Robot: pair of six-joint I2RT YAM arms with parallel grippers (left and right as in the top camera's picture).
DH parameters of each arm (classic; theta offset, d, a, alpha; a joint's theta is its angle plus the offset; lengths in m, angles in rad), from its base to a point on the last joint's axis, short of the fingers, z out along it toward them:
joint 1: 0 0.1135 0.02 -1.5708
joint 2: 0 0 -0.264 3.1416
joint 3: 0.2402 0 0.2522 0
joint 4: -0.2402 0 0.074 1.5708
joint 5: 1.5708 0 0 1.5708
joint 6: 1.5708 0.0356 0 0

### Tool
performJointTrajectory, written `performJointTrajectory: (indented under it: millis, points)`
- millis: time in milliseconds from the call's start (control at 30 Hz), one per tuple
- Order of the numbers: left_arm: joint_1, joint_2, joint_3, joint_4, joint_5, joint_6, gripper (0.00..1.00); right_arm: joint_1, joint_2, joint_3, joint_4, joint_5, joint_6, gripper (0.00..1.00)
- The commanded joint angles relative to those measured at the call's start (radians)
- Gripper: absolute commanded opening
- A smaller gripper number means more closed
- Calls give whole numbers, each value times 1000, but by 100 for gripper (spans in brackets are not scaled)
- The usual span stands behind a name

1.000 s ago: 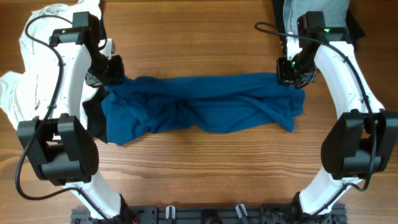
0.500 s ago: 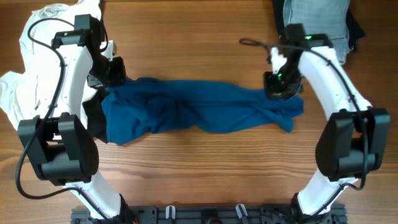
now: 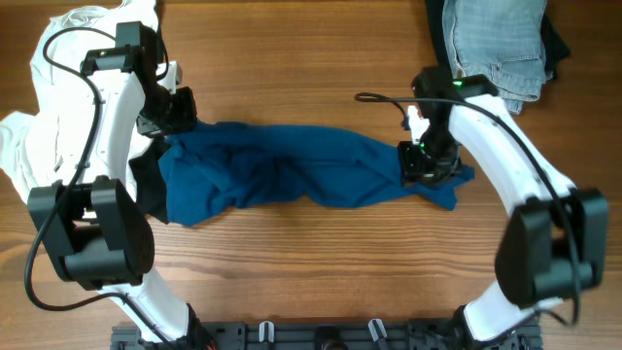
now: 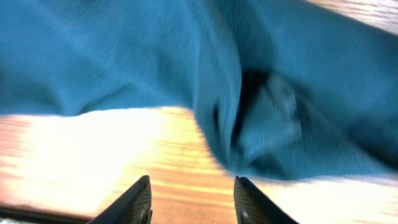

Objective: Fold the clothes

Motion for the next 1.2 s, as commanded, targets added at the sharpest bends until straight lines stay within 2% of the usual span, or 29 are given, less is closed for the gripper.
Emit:
performJointTrajectory:
  millis: [0, 100, 267, 467, 733, 1067, 1167]
  points:
    - [-2, -19, -11, 14, 13, -10, 4, -4, -86, 2, 6, 68, 28, 57]
    - [-2, -19, -11, 24, 13, -10, 4, -25, -89, 2, 63, 89, 35, 64]
    - [-2, -19, -11, 25, 13, -9, 4, -84, -56, -40, 169, 93, 26, 62]
    - [-2, -19, -11, 25, 13, -9, 4, -151, -50, -142, 263, 40, 29, 43]
    - [-2, -19, -11, 25, 13, -10, 4, -148, -50, -170, 320, -59, 10, 40]
    - [-2, -19, -11, 25, 13, -10, 4, -148, -50, -269, 395, -58, 11, 25]
    - [-2, -19, -11, 24, 13, -10, 4, -148, -50, -277, 418, -58, 11, 16]
